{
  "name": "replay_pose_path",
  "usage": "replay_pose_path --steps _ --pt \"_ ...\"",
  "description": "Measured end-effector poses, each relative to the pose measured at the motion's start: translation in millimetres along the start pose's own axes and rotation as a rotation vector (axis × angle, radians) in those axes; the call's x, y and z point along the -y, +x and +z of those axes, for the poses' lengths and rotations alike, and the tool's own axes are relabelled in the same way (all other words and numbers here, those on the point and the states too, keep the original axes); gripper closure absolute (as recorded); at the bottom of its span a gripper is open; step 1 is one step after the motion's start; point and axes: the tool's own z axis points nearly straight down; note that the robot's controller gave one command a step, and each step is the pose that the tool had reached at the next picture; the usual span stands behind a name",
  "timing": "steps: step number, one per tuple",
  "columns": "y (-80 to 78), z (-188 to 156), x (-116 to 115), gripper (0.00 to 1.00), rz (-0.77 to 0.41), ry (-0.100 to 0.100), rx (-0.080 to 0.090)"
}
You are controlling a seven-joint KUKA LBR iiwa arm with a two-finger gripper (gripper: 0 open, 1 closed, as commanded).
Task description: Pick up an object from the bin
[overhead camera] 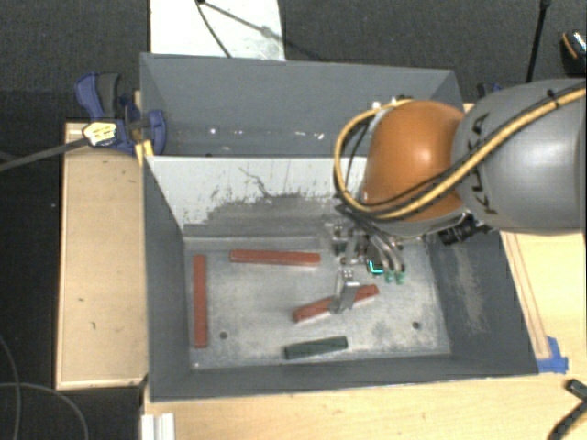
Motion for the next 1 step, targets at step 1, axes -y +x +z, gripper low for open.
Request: replay_pose_path --steps 1 --pt "15.9 94.0 6.5 0.00 -0.194 0.001 0.003"
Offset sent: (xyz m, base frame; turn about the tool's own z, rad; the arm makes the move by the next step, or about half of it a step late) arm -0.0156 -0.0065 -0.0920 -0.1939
